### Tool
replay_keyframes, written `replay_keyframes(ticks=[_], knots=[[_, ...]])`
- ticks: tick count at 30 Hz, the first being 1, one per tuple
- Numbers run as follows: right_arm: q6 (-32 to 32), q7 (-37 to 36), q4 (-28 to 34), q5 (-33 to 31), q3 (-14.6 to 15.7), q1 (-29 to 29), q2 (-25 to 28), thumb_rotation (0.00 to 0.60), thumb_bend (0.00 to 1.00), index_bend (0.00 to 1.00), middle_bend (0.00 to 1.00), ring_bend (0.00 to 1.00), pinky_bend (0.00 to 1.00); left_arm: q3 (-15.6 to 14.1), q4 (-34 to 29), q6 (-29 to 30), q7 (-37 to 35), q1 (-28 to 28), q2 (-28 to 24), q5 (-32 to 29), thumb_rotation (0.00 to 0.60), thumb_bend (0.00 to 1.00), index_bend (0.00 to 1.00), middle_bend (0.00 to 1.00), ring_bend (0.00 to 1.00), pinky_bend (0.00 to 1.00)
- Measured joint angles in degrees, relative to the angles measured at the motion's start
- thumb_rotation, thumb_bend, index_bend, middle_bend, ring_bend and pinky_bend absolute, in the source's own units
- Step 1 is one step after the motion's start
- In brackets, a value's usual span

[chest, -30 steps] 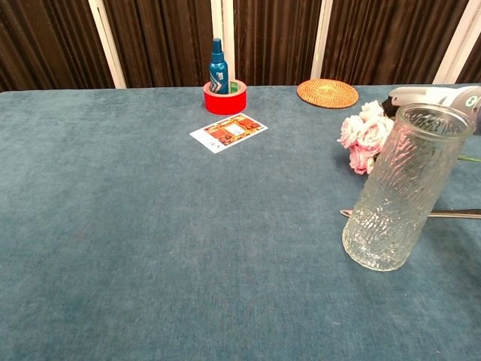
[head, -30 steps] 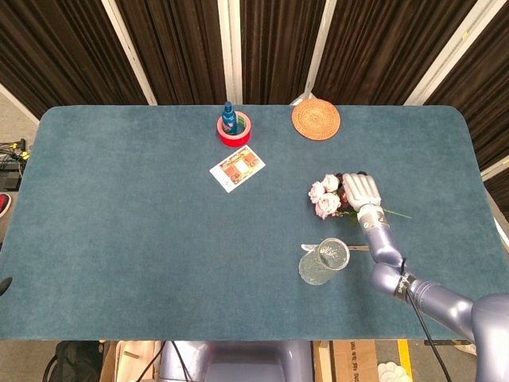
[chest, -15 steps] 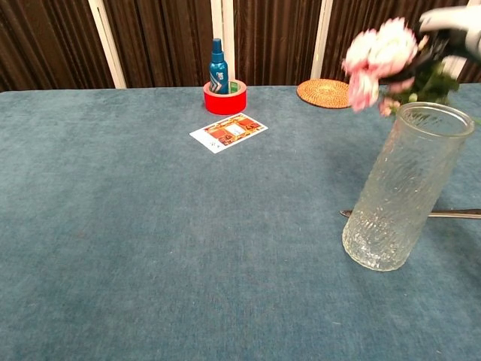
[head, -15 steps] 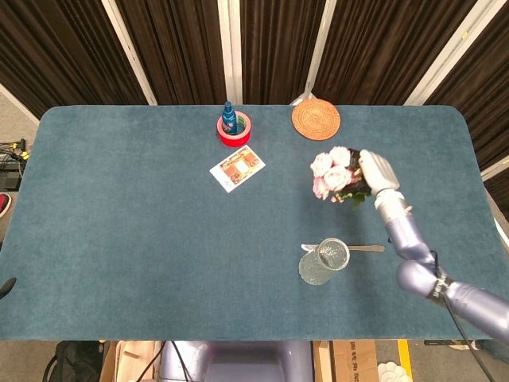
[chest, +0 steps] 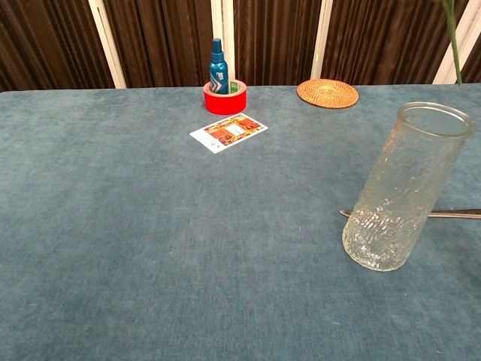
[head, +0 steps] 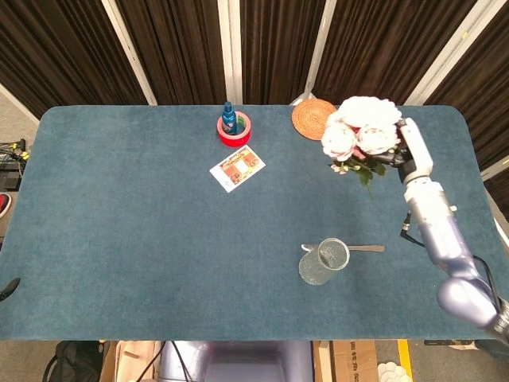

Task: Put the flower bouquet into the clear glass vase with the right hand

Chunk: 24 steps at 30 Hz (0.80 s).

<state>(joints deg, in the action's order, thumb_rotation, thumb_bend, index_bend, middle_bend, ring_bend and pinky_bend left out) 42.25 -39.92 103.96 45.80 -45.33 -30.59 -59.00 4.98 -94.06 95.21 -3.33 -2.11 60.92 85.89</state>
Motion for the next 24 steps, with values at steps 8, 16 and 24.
replay_keyframes(ticks=[8,16,24], knots=[[8.7,-3.1,16.7,-6.8,-6.1,6.0,7.9,0.600,0.39,0.47,0.41,0.47,0.19,0.0,0.6,0.3,-1.6,-0.1,-0.1,0.5,0.600,0.21,0.13,0.00,0.00,0.05],[11.1,-5.9,29.3,-13.2,-10.1,10.5,15.2,0.600,0.39,0.47,0.41,0.47,0.19,0.1,0.9,-0.3,-2.9,0.2,-0.4,0.3,0.600,0.21,0.13,0.00,0.00,0.05],[11.9,-5.9,31.0,-7.9,-6.8,12.0,14.5,0.600,0.39,0.47,0.41,0.47,0.19,0.2,1.1,0.2,-3.7,-0.1,-0.7,-0.1,0.600,0.21,0.13,0.00,0.00,0.05]])
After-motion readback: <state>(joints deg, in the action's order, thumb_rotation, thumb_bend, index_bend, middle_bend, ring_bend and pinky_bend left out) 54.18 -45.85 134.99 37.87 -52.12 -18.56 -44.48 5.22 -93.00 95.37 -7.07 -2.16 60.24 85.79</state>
